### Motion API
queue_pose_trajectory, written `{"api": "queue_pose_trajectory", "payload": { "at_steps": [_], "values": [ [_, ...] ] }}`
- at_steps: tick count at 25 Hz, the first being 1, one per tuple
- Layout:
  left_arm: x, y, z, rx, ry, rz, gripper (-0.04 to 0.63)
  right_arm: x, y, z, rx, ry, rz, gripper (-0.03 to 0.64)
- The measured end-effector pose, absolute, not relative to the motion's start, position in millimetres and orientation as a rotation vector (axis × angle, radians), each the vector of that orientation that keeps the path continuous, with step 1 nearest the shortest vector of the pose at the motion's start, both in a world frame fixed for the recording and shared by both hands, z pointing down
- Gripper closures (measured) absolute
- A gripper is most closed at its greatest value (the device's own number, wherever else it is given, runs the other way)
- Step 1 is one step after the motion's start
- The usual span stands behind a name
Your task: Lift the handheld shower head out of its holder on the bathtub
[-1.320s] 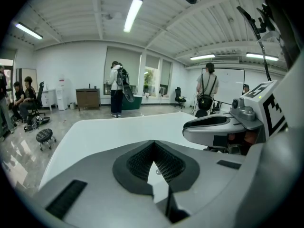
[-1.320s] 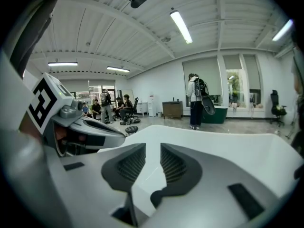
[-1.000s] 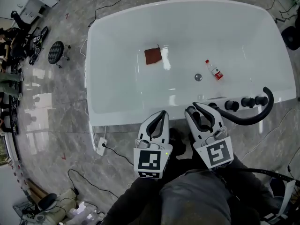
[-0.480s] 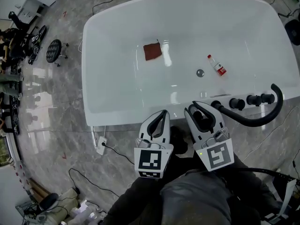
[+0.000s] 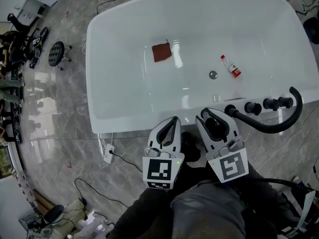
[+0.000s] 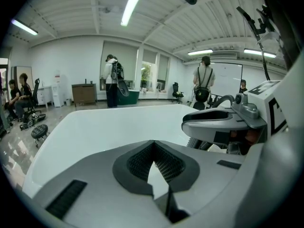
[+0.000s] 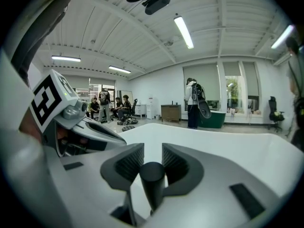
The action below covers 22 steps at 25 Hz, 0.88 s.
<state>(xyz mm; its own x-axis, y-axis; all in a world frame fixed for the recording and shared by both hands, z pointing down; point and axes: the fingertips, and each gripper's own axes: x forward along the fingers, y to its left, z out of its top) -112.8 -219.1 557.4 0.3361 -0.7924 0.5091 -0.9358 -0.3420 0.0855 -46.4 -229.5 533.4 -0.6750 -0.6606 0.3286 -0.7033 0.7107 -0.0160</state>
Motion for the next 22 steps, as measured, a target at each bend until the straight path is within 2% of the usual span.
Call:
{"api": "queue_pose_trajectory", "payload": {
  "at_steps": [22],
  "values": [
    [-120,-216,596,2.221,-1.528,0.577,0.592,-40,-231,591,1.126,-2.545,0.212,0.508]
  ]
}}
